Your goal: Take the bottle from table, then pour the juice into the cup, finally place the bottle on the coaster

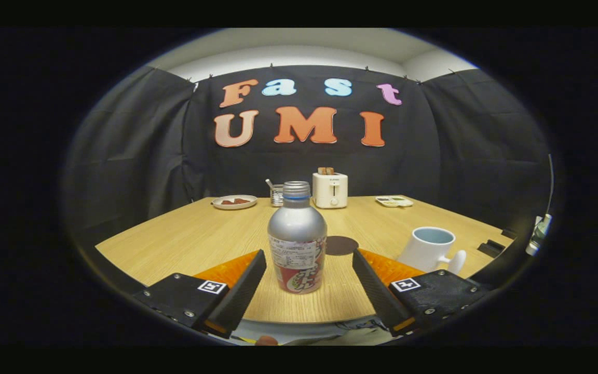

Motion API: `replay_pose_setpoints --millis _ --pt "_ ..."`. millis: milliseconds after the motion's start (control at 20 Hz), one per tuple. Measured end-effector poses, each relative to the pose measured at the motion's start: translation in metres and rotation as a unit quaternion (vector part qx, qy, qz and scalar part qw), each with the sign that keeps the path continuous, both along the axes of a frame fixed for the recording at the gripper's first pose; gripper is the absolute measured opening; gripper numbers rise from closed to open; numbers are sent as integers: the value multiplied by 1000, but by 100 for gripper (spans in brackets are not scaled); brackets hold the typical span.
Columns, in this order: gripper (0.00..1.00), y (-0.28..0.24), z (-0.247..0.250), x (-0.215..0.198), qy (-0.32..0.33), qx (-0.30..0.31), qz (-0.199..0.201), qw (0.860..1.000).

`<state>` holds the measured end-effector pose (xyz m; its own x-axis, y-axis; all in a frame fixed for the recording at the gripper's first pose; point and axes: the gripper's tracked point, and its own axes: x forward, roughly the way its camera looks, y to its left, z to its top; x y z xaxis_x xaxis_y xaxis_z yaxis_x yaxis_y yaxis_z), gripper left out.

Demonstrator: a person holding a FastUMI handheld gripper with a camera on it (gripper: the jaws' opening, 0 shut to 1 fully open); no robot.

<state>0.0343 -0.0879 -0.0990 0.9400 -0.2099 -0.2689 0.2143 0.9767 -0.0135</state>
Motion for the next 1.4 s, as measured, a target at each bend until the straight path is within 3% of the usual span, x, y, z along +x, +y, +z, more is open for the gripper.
replay_pose_setpoints --millis 850,1050,1300,1400 --pt "99 -6 -39 32 34 7 7 999" --pt "79 -5 -39 40 28 6 17 999" --pt "76 -3 -39 40 32 9 43 999" --pt "72 -18 -37 34 30 -7 21 999"
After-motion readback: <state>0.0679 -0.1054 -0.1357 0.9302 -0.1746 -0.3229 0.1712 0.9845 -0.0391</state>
